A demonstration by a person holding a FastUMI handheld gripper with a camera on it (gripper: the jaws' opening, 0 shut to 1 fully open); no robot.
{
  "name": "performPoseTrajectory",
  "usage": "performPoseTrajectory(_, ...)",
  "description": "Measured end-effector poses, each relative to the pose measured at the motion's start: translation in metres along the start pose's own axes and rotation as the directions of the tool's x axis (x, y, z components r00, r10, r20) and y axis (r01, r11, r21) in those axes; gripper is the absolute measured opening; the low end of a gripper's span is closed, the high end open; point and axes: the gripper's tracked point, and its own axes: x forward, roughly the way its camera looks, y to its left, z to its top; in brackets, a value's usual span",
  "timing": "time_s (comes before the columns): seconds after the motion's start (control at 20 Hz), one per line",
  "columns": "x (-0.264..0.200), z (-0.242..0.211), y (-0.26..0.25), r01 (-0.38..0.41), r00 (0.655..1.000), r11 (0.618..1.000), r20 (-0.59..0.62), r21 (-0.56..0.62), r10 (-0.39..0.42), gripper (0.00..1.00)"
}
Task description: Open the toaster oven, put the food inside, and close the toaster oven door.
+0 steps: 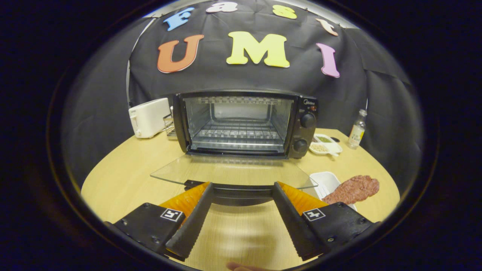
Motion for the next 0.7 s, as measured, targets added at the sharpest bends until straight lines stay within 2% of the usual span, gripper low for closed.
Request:
performPoseTrajectory(0.15,0.006,-0.027,0.004,0.003,0.995,1.000,-0.096,0.000,-0.003,1.00)
performPoseTrajectory(0.25,0.006,-0.023,0.000,0.004,0.998,1.000,-0.066,-0.020,-0.005,1.00)
performPoseTrajectory(0.4,0.001,-0.021,0.001,-0.019,0.997,0.997,-0.082,-0.070,0.013,1.00)
performPoseTrajectory(0.55,-0.022,-0.011,-0.003,-0.079,0.995,0.992,-0.064,-0.097,0.073,1.00)
performPoseTrajectory(0.7,-0.050,0.011,-0.031,-0.068,0.998,0.988,-0.016,-0.141,0.067,1.00)
